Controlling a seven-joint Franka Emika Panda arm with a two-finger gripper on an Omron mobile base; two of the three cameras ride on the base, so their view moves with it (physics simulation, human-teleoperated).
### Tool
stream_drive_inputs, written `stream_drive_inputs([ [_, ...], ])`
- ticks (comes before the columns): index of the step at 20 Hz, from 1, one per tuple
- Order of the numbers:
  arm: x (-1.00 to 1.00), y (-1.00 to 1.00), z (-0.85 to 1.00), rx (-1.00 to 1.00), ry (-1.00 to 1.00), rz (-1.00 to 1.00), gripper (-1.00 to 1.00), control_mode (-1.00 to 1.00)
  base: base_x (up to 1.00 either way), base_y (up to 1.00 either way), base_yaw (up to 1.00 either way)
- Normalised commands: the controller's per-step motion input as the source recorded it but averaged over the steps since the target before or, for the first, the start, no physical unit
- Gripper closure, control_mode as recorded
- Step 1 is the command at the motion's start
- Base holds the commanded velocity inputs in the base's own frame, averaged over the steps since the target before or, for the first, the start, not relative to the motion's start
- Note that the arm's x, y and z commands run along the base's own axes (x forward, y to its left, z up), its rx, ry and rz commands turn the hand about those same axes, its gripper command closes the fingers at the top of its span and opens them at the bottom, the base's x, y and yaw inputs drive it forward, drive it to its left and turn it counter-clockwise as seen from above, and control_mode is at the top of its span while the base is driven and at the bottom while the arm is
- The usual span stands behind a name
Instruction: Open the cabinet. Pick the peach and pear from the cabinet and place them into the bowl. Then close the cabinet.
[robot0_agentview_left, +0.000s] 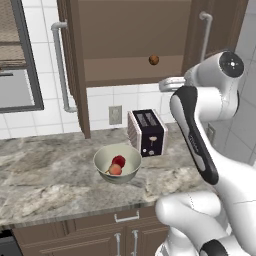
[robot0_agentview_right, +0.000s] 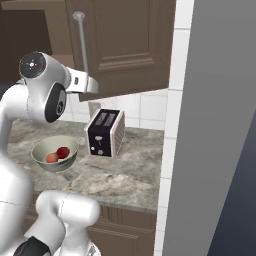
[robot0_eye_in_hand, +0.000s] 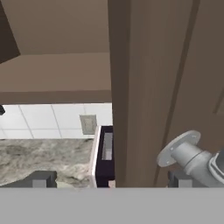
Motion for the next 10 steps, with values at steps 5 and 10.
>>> stream_drive_inputs([
  [5,0.59,0.0,-0.04,0.0,-0.01,0.05,-1.0,-1.0,0.0,0.0,0.0],
  [10,0.56,0.0,-0.02,0.0,0.0,0.03,-1.0,-1.0,0.0,0.0,0.0],
])
